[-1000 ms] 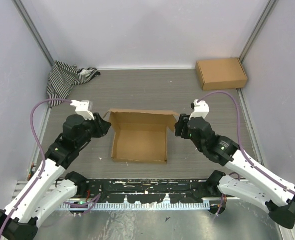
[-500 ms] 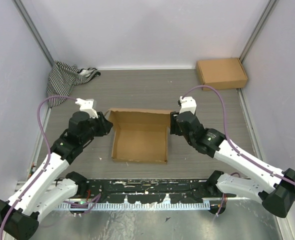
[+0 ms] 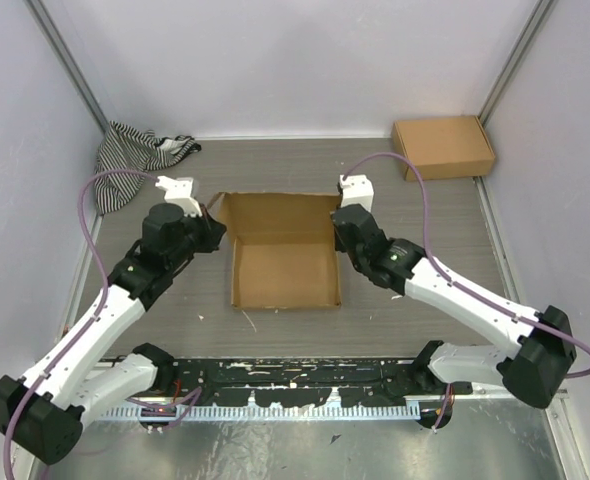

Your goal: Fold the paper box

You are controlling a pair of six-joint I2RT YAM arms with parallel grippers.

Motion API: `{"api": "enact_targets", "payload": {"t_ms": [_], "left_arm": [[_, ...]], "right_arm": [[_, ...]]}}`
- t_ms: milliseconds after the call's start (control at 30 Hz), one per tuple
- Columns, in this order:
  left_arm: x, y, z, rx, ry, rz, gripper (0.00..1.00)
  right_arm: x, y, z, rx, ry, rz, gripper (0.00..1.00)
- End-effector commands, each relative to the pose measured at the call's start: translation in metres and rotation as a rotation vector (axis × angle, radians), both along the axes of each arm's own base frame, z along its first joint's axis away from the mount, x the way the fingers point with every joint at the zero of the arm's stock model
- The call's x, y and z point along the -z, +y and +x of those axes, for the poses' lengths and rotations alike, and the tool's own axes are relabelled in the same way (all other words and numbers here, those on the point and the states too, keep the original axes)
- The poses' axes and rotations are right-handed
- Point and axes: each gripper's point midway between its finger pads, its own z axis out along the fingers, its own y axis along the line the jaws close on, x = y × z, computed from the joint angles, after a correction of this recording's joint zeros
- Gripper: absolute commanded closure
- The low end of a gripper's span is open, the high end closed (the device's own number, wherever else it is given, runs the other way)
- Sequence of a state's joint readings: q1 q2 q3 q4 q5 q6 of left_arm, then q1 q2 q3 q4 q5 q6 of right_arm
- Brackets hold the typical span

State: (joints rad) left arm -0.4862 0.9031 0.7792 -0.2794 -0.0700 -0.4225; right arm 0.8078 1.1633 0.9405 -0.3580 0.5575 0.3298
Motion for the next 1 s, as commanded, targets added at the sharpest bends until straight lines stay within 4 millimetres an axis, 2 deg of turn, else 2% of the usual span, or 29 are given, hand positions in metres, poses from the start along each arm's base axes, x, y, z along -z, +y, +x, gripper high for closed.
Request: {"api": "enact_targets", "payload": {"t_ms": [0,167,300,433,667,833,967], "left_arm": [[-0.044,-0.014,0.023,0.018,-0.125,-0.050,0.98],[-0.050,-0.023,0.047,0.009,-0.157,-0.049,0.98],[-0.038,-0.029,0.067,0.001,-0.147,-0.003,0.97],[-0.023,-0.028,0.074,-0.002,-0.125,0.040,0.97],[-0.003,-0.013,0.070,-0.053,-0.087,0.100,0.96],[0.009,-0.008,0.058,-0.056,-0.050,0.105,0.95],[0.014,-0.004,0.043,-0.051,-0.025,0.079,0.88]], "right_arm": [[-0.056,0.012,0.036,0.071,-0.167,0.036,0.99],[-0.062,0.021,0.062,0.120,-0.237,0.024,0.99],[-0.049,0.024,0.085,0.157,-0.262,0.038,0.99],[-0.027,0.032,0.099,0.165,-0.234,0.062,0.99],[0.004,0.034,0.095,0.169,-0.180,0.074,0.99],[0.022,0.025,0.082,0.177,-0.136,0.082,0.99],[0.042,0.018,0.066,0.169,-0.081,0.085,0.99]]}}
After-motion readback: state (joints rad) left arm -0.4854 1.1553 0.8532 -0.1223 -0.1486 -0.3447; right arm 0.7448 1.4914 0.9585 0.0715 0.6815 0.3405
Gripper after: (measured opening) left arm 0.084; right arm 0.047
